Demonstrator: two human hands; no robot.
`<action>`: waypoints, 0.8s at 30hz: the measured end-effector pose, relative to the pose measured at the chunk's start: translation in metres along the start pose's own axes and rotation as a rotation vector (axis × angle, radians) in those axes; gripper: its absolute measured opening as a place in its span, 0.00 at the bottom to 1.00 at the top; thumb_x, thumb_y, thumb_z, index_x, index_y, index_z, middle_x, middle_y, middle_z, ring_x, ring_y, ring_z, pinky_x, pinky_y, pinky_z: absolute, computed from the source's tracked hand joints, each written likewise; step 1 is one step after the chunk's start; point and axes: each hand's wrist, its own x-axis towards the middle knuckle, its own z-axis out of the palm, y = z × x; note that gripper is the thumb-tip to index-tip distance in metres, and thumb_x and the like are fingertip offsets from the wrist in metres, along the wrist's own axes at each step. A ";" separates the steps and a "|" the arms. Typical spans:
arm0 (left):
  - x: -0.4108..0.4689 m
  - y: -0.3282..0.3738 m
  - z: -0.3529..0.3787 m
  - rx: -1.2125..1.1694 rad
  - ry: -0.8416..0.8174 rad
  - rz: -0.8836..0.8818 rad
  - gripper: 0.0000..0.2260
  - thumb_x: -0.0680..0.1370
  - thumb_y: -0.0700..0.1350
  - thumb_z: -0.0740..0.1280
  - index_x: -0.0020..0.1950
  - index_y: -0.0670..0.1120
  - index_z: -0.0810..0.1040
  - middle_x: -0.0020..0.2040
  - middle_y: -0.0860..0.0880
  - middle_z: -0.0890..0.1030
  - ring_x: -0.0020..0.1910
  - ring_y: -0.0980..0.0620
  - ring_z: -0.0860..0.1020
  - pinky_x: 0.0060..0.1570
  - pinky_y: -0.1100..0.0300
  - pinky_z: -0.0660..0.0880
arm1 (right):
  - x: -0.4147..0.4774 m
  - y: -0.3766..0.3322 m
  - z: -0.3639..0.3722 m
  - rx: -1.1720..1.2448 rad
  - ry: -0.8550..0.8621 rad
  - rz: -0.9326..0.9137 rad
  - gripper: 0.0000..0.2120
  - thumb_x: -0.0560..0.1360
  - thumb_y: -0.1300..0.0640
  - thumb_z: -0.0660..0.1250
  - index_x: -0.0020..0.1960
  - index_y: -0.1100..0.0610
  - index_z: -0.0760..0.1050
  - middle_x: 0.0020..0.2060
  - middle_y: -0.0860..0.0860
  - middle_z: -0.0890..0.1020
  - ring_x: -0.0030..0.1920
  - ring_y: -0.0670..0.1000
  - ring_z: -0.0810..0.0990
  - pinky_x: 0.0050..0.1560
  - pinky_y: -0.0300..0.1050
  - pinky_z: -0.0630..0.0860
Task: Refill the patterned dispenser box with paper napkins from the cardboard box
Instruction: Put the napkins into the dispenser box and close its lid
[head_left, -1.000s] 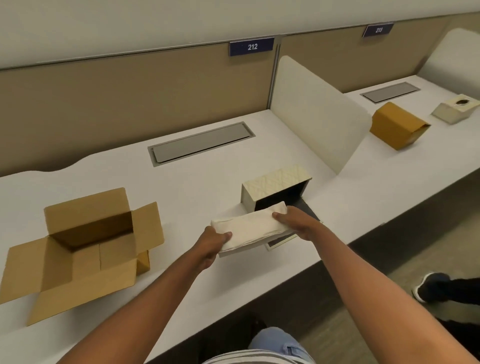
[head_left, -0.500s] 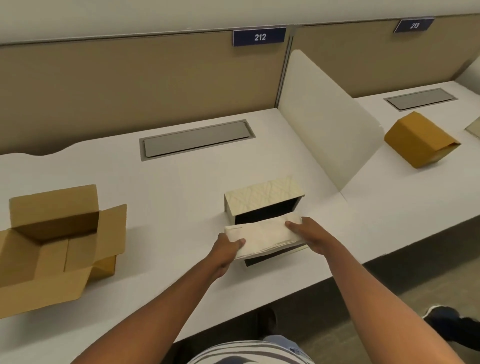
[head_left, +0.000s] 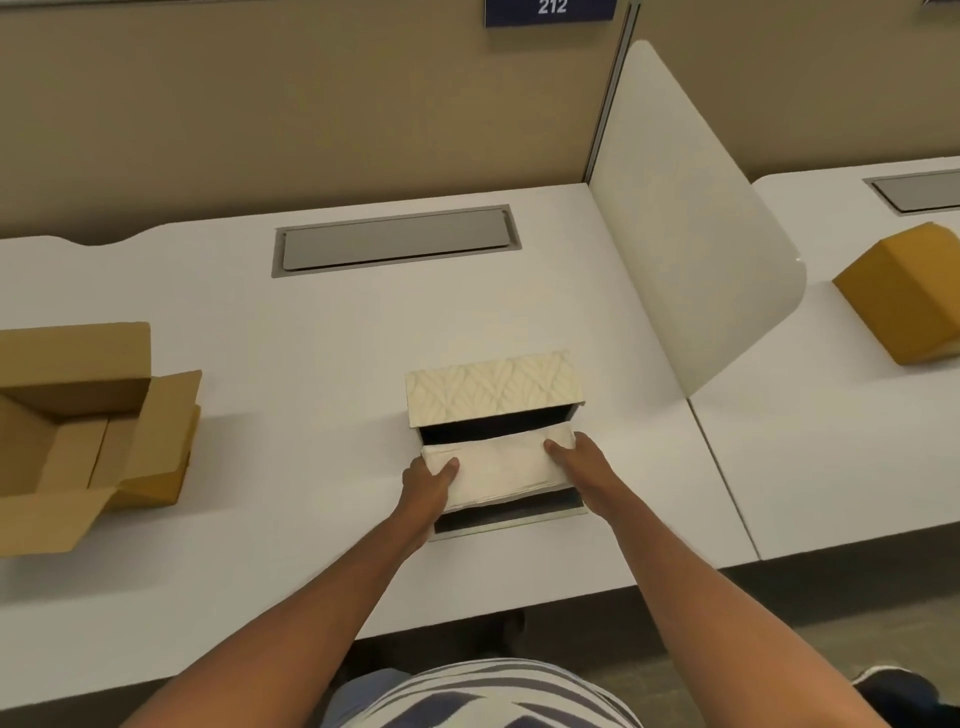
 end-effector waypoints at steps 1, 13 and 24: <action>0.002 0.000 0.001 0.017 0.008 -0.006 0.25 0.79 0.50 0.63 0.72 0.41 0.61 0.70 0.42 0.68 0.66 0.44 0.70 0.60 0.55 0.70 | 0.002 0.002 0.000 -0.011 0.016 0.005 0.20 0.78 0.51 0.64 0.66 0.59 0.68 0.60 0.54 0.76 0.59 0.56 0.76 0.59 0.51 0.76; 0.014 0.005 0.011 0.149 0.091 -0.123 0.28 0.81 0.57 0.55 0.74 0.38 0.59 0.71 0.40 0.67 0.68 0.41 0.68 0.65 0.50 0.67 | 0.018 0.008 -0.001 -0.080 0.046 0.019 0.25 0.77 0.46 0.64 0.69 0.59 0.66 0.64 0.55 0.74 0.62 0.56 0.74 0.62 0.54 0.75; 0.010 -0.003 0.014 0.239 0.117 -0.081 0.30 0.79 0.59 0.59 0.72 0.38 0.61 0.69 0.40 0.68 0.66 0.41 0.69 0.66 0.45 0.69 | 0.018 0.015 0.011 -0.169 0.127 -0.007 0.29 0.76 0.43 0.61 0.71 0.58 0.65 0.65 0.56 0.71 0.64 0.58 0.71 0.65 0.58 0.72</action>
